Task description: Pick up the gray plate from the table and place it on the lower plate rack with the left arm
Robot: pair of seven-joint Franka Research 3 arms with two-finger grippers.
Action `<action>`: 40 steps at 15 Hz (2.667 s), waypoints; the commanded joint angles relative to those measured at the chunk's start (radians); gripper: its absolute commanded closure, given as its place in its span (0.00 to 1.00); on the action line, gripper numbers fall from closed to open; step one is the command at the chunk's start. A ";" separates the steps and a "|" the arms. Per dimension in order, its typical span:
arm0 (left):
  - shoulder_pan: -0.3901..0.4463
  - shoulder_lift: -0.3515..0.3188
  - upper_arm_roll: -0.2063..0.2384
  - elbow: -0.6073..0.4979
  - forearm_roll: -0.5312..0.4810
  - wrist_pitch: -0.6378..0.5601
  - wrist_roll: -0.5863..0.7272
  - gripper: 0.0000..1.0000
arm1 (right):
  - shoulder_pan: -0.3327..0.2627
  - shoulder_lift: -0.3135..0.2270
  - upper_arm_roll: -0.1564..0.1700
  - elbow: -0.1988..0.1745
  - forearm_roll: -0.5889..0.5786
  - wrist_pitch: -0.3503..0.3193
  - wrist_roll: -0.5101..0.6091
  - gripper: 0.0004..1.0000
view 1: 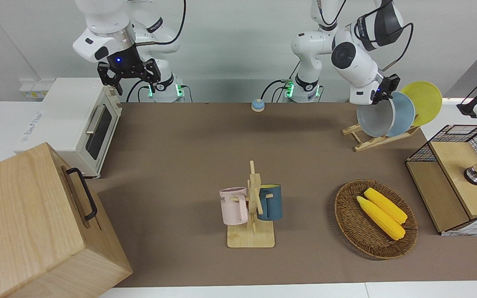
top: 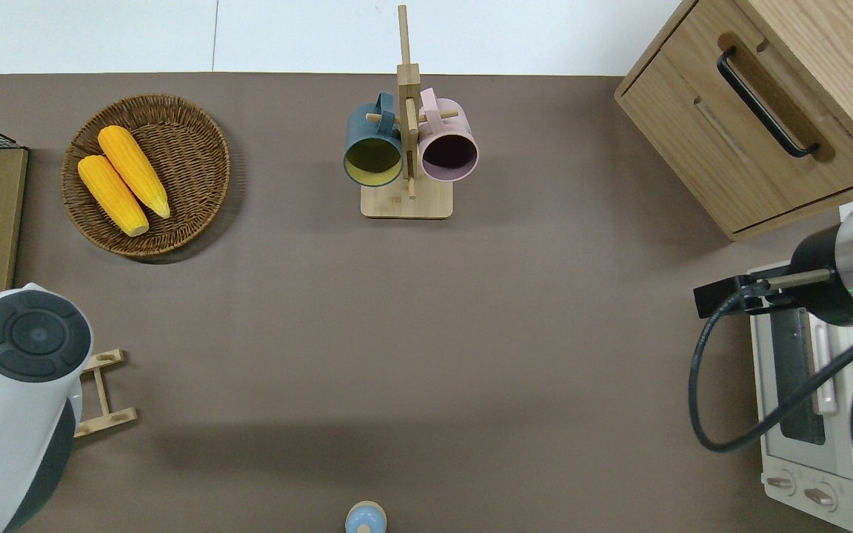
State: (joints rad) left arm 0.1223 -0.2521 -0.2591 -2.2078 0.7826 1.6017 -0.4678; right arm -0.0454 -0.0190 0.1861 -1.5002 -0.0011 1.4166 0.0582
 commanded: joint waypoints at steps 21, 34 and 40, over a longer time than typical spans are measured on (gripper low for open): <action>-0.030 0.008 0.004 -0.116 0.044 0.087 -0.184 1.00 | -0.010 -0.002 0.006 0.006 0.010 -0.013 -0.001 0.01; -0.030 0.043 0.004 -0.141 0.047 0.106 -0.209 0.20 | -0.010 -0.002 0.006 0.006 0.010 -0.013 -0.001 0.01; -0.029 0.057 0.004 -0.125 0.046 0.104 -0.207 0.00 | -0.010 -0.002 0.006 0.006 0.010 -0.013 -0.001 0.01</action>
State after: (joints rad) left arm 0.1081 -0.2000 -0.2638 -2.3355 0.8057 1.6982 -0.6672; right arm -0.0454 -0.0190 0.1861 -1.5002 -0.0011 1.4166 0.0582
